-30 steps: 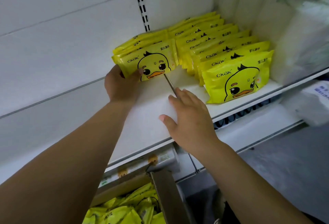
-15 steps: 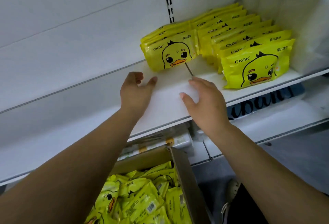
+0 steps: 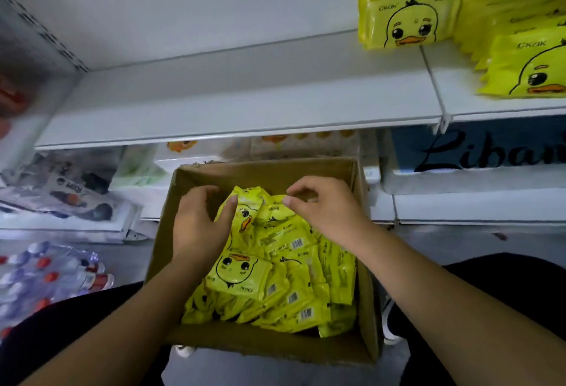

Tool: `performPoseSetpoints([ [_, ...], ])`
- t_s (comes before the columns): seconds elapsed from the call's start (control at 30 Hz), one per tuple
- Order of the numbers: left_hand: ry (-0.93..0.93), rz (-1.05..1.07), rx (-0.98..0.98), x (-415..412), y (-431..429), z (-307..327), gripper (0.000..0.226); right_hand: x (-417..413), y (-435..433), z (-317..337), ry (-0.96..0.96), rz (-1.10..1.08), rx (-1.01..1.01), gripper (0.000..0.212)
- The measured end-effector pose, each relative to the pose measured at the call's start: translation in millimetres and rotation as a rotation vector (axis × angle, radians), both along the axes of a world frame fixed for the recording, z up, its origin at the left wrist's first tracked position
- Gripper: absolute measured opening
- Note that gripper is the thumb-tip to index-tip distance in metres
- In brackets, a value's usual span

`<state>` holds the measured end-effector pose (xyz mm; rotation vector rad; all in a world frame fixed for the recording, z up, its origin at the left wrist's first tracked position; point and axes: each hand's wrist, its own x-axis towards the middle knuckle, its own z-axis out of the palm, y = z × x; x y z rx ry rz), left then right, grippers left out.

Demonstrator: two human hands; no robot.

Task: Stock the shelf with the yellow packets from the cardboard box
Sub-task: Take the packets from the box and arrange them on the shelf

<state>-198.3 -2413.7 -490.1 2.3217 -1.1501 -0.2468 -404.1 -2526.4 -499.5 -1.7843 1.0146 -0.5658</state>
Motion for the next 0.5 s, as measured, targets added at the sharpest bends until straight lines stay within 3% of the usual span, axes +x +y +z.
performPoseSetpoints([
  [0.17, -0.138, 0.169, 0.118, 33.3, 75.7, -25.6, 0.062, 38.6, 35.8, -40.1, 0.199, 0.231, 0.186, 0.022],
  [0.33, -0.009, 0.287, 0.32, 55.4, 135.3, -46.5, 0.075, 75.9, 50.8, -78.1, 0.398, 0.352, 0.185, 0.035],
  [0.5, 0.073, 0.304, 0.272, 57.8, 150.9, -55.7, 0.06, 105.4, 54.2, -101.9, 0.505, 0.374, 0.201, 0.062],
])
